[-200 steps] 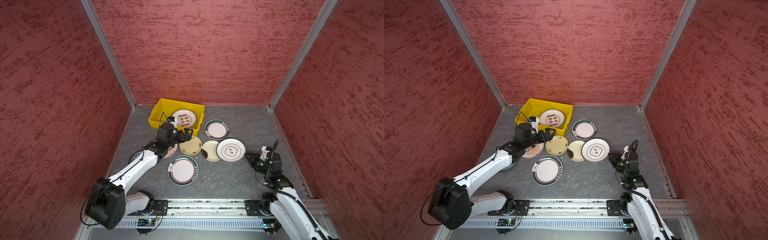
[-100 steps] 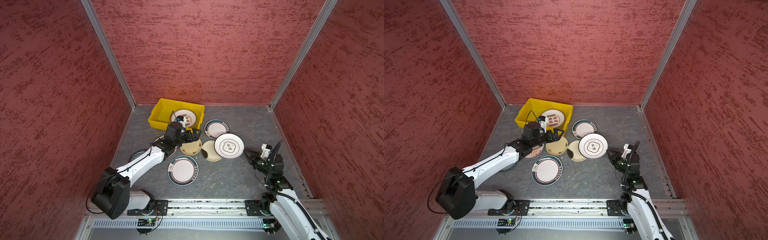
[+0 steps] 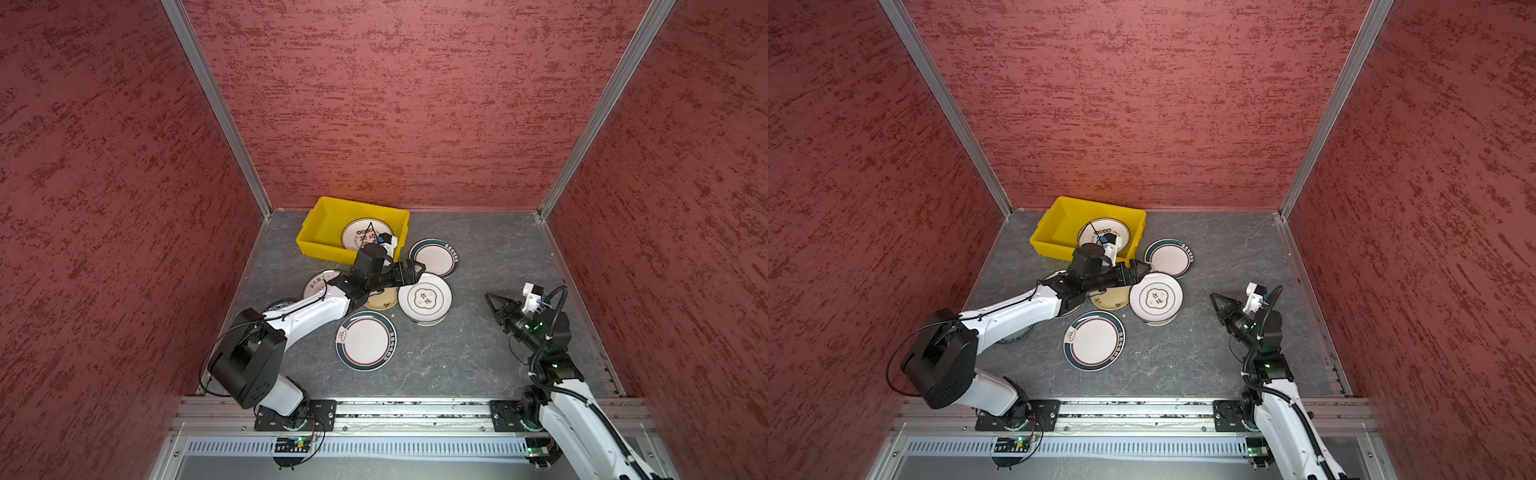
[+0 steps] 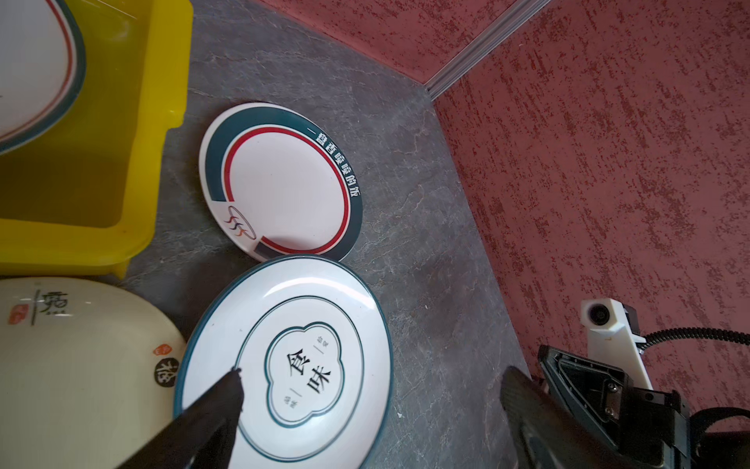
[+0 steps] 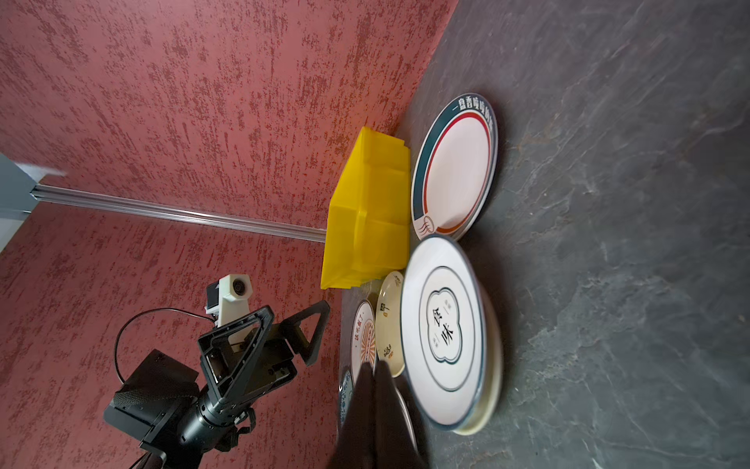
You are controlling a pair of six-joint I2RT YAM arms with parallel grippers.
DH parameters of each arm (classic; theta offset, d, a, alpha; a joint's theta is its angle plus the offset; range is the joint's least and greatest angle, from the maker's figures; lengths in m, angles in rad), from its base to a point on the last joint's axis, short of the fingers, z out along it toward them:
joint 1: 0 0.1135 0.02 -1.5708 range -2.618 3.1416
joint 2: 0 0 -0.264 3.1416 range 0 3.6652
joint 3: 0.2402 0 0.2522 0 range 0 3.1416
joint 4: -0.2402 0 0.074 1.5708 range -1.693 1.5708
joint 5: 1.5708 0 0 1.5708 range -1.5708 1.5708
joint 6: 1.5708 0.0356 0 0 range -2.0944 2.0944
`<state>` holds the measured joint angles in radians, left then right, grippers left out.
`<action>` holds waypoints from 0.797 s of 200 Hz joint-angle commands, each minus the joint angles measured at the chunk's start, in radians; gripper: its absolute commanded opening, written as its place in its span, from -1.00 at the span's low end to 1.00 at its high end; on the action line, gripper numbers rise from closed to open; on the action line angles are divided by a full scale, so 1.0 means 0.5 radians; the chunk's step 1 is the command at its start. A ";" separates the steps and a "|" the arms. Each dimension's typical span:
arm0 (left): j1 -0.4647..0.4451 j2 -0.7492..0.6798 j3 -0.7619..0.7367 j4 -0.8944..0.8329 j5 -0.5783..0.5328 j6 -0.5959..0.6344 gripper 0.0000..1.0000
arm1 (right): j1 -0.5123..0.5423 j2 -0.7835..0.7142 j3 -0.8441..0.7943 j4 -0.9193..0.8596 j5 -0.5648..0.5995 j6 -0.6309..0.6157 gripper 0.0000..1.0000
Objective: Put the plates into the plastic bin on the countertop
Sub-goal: 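Lift the plate toward left gripper while left gripper moves to its rim, then close left gripper on the upright plate rim beside the right gripper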
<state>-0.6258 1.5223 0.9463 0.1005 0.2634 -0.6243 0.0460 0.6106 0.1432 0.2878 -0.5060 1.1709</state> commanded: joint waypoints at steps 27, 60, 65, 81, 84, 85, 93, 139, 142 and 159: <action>-0.006 -0.004 0.034 0.034 0.016 -0.010 0.99 | -0.010 0.125 0.180 -0.332 -0.012 -0.254 -0.56; -0.003 -0.047 -0.004 0.022 -0.024 -0.002 0.99 | -0.007 0.364 0.241 -0.341 -0.182 -0.401 -0.16; 0.001 -0.052 -0.005 0.017 -0.032 0.000 0.99 | -0.003 0.417 0.239 -0.310 -0.206 -0.400 -0.15; 0.012 -0.075 -0.016 -0.003 -0.036 0.005 0.99 | 0.018 0.555 0.200 -0.141 -0.288 -0.353 -0.13; 0.014 -0.080 -0.018 -0.009 -0.043 0.008 0.99 | 0.024 0.578 0.194 -0.107 -0.301 -0.342 -0.11; 0.015 -0.082 -0.018 -0.011 -0.042 0.007 0.99 | 0.026 0.583 0.193 -0.099 -0.304 -0.340 -0.10; 0.018 -0.099 -0.027 -0.041 -0.058 0.016 0.99 | 0.052 0.631 0.194 -0.054 -0.313 -0.335 -0.02; 0.076 -0.256 -0.193 -0.176 -0.163 -0.006 0.99 | 0.178 0.778 0.272 -0.022 -0.219 -0.394 0.08; 0.081 -0.266 -0.207 -0.186 -0.167 -0.010 0.99 | 0.180 0.786 0.273 -0.009 -0.220 -0.392 0.09; 0.097 -0.286 -0.288 -0.194 -0.177 -0.043 0.99 | 0.186 0.813 0.268 0.044 -0.219 -0.395 0.12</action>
<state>-0.5915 1.4006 0.8520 0.0479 0.2028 -0.6323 0.1299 1.0039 0.2405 0.2256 -0.6102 0.9874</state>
